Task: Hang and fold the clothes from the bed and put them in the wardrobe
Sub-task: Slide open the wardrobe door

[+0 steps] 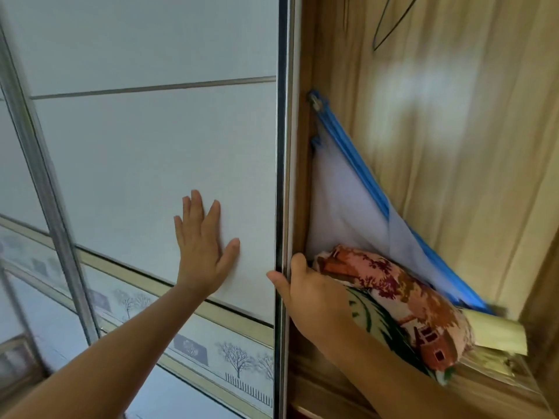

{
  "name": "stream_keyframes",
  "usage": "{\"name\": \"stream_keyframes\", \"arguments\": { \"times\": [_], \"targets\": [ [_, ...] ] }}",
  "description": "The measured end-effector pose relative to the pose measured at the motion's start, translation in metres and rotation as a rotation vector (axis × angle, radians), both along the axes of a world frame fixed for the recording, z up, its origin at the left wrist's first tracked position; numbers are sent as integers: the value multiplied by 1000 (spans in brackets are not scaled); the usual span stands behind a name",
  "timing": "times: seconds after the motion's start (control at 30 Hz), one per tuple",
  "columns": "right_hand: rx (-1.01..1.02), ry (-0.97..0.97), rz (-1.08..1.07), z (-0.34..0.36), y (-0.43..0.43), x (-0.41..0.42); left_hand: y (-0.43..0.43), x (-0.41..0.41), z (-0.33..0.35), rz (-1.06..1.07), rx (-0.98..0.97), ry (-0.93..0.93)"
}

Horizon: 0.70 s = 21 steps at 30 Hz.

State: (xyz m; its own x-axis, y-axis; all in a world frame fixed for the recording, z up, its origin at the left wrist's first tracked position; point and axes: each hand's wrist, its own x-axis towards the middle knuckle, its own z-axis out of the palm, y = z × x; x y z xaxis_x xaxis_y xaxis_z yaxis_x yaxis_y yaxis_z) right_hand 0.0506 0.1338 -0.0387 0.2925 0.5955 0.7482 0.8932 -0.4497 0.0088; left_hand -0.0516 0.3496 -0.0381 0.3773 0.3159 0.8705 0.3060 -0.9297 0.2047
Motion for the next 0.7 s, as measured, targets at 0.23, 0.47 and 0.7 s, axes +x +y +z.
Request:
{"name": "stream_keyframes", "arguments": {
  "times": [0.23,0.47,0.7],
  "targets": [
    [-48,10,39,5,28,-5,8,-9,-1,45,-169,12],
    [-64,-40,75,3,48,-5,27,-20,0,74,-187,38],
    [-91,59,147,-5,64,-1,40,-24,-1,91,-183,36]
  ]
}}
